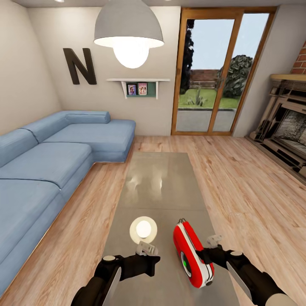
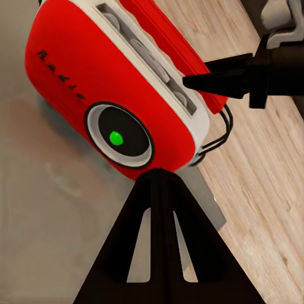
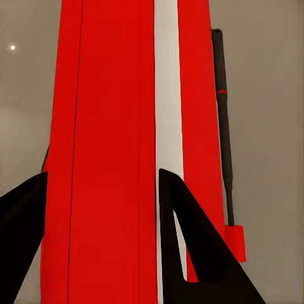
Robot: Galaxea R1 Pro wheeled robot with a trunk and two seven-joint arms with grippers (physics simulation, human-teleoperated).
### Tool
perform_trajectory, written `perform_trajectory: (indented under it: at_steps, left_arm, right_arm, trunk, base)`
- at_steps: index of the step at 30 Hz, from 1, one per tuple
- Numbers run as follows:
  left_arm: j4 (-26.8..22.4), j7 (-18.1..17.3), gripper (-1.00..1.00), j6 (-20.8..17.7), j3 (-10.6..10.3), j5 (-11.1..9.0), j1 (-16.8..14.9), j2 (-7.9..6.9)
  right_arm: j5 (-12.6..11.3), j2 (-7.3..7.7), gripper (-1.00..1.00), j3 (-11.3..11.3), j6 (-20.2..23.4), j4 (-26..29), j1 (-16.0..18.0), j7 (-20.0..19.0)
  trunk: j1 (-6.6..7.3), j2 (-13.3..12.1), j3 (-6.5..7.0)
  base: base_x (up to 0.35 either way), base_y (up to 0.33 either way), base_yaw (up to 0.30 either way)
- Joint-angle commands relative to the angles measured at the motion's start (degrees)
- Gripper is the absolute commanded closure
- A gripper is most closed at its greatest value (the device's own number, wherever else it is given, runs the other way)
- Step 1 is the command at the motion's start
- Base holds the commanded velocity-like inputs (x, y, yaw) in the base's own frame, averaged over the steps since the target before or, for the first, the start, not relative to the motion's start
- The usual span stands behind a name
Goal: Turn on the radio receiver that's on the table in the living room.
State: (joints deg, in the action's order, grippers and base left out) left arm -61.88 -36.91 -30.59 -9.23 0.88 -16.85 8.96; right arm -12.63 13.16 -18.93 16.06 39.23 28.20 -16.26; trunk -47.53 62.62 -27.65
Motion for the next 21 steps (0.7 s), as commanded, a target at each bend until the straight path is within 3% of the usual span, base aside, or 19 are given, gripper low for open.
perform_trajectory:
  at_steps: [1, 7, 21]
  left_arm:
    - [0.0, 0.0, 1.00, 0.0, 0.0, 0.0, 0.0, 0.00]
    - [0.0, 0.0, 1.00, 0.0, 0.0, 0.0, 0.0, 0.00]
    - [0.0, 0.0, 1.00, 0.0, 0.0, 0.0, 0.0, 0.00]
  right_arm:
    - [-0.2, -0.02, 1.00, 0.0, -0.2, -0.2, 0.0, 0.0]
    - [-0.1, -0.22, 1.00, 0.1, -3.0, -3.1, 0.0, 0.0]
    - [-0.2, -0.24, 1.00, 0.1, -3.8, -3.5, 0.0, 0.1]
  trunk:
    - [0.00, 0.0, 0.00]
    - [0.00, 0.0, 0.00]
    - [0.00, 0.0, 0.00]
  base:
    - [0.000, 0.000, 0.000]
    - [0.000, 0.000, 0.000]
    - [0.000, 0.000, 0.000]
